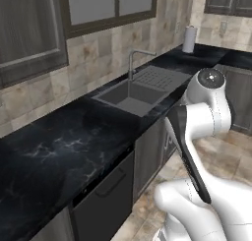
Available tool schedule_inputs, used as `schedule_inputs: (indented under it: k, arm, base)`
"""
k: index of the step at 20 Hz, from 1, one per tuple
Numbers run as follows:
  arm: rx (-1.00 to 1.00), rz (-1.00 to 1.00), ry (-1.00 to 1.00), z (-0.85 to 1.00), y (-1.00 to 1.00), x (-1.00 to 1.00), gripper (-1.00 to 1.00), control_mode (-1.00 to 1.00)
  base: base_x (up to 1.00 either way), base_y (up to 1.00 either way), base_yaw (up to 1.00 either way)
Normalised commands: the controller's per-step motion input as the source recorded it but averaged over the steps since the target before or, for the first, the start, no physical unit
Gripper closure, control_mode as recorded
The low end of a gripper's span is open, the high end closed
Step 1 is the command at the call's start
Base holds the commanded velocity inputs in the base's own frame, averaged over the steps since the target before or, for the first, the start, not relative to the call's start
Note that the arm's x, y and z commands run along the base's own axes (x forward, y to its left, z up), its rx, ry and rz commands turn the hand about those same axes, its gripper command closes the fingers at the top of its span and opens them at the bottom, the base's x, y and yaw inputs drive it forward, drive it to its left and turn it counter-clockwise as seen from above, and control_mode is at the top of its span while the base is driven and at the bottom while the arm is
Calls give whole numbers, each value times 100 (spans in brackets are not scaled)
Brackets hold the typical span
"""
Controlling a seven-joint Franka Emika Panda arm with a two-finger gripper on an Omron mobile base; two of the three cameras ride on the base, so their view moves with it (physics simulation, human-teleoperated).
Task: Pick the bar and boxed food from the counter and place them in the cabinets closest to them.
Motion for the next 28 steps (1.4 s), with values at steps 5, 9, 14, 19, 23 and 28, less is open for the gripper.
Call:
schedule_inputs:
  k: [5, 9, 14, 19, 23, 28]
  arm:
    - [0, 0, 0, 0, 0, 0, -100, 100]
    - [0, 0, 0, 0, 0, 0, -100, 100]
    - [0, 0, 0, 0, 0, 0, -100, 100]
    - [0, 0, 0, 0, 0, 0, -100, 100]
    - [0, 0, 0, 0, 0, 0, -100, 100]
    - [0, 0, 0, 0, 0, 0, -100, 100]
  base:
    - [0, -7, -33]
    - [-1, -8, -32]
    - [-1, -9, -32]
    - [-1, -8, -32]
    - [-1, -8, -32]
    - [-1, -6, -32]
